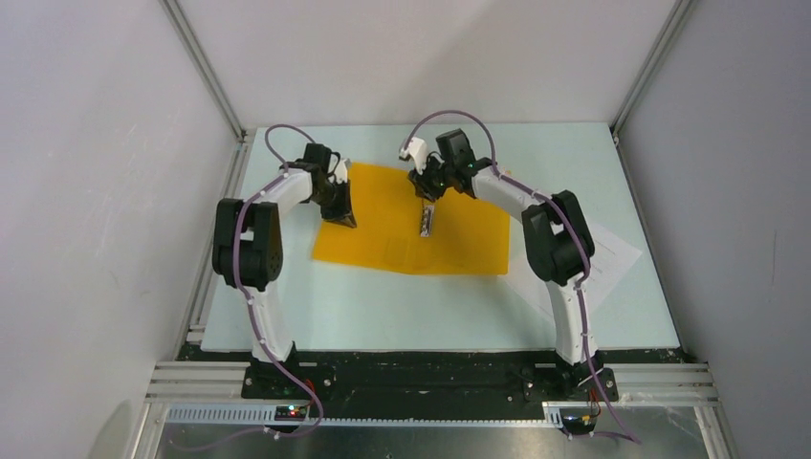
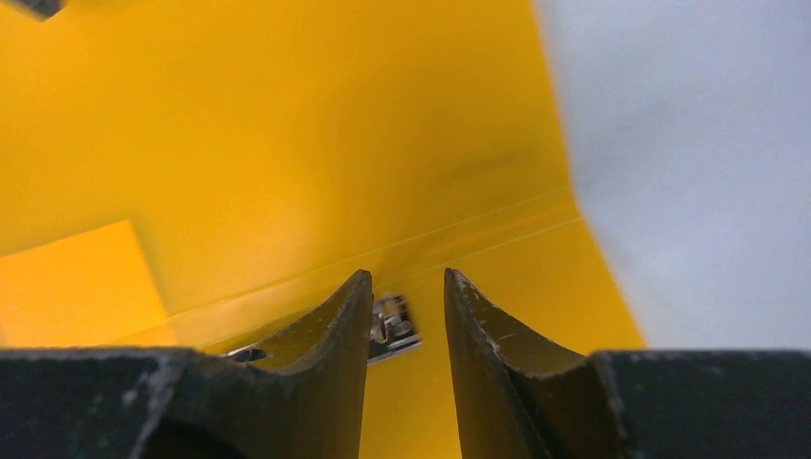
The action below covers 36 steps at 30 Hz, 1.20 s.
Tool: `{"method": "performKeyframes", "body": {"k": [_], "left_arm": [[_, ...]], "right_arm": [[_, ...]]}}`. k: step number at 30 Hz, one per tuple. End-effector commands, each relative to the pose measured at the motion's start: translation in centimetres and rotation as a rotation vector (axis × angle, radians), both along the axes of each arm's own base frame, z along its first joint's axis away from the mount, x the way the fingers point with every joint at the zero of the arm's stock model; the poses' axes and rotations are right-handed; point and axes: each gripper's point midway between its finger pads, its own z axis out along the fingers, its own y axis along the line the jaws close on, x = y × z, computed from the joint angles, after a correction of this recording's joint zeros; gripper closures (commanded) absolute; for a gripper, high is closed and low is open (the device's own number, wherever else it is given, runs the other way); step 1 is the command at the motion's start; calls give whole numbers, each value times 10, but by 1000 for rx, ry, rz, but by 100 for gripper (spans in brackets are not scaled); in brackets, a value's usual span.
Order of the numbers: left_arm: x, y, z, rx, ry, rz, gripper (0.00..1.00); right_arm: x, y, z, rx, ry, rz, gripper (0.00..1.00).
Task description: Put the files into the folder
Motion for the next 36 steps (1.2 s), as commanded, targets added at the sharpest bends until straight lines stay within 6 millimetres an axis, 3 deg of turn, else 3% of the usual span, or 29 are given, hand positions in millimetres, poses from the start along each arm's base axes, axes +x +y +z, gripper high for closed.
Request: {"method": "performKeyframes", "body": {"k": [1, 7, 12, 13, 14, 16, 18, 19, 20, 21, 22, 23, 29, 32, 34, 36], "left_arm": [[1, 3, -6, 56, -26, -55, 93], [2, -6, 0, 64, -50, -104, 94], [7, -15, 16, 54, -98, -135, 94], [9, -17, 20, 52, -111, -137, 94], [10, -18, 26, 44, -125, -140, 94], [14, -21, 43, 27, -167, -146, 92], [17, -27, 64, -5, -215, -161, 82], [19, -29, 77, -20, -246, -167, 71], [19, -33, 84, -47, -258, -179, 66], [20, -38, 97, -71, -287, -191, 57], [22, -40, 102, -81, -299, -197, 54], [24, -44, 113, -98, -323, -207, 48], [35, -75, 158, -171, -433, -286, 35], [41, -109, 190, -209, -533, -383, 30], [39, -135, 213, -240, -602, -456, 25], [35, -165, 221, -283, -635, -514, 21]], "right_arm": [[48, -1, 17, 35, -70, -69, 62], [92, 2, 8, 21, -65, -192, 61], [112, -12, 44, 58, -95, -297, 57], [112, -16, 61, 80, -102, -314, 57], [110, -19, 69, 88, -94, -323, 56], [103, -34, 103, 132, -96, -368, 53], [91, -57, 132, 158, -102, -432, 46], [78, -76, 149, 169, -106, -485, 44], [66, -87, 178, 202, -138, -508, 38], [56, -107, 160, 183, -86, -568, 34], [42, -121, 186, 216, -110, -598, 29], [31, -143, 162, 195, -42, -670, 24], [-53, -268, 117, 177, 195, -1055, 12], [-97, -329, 85, 183, 357, -1260, 10], [-126, -358, 68, 179, 463, -1358, 8], [-152, -381, 55, 165, 546, -1425, 7]]}}
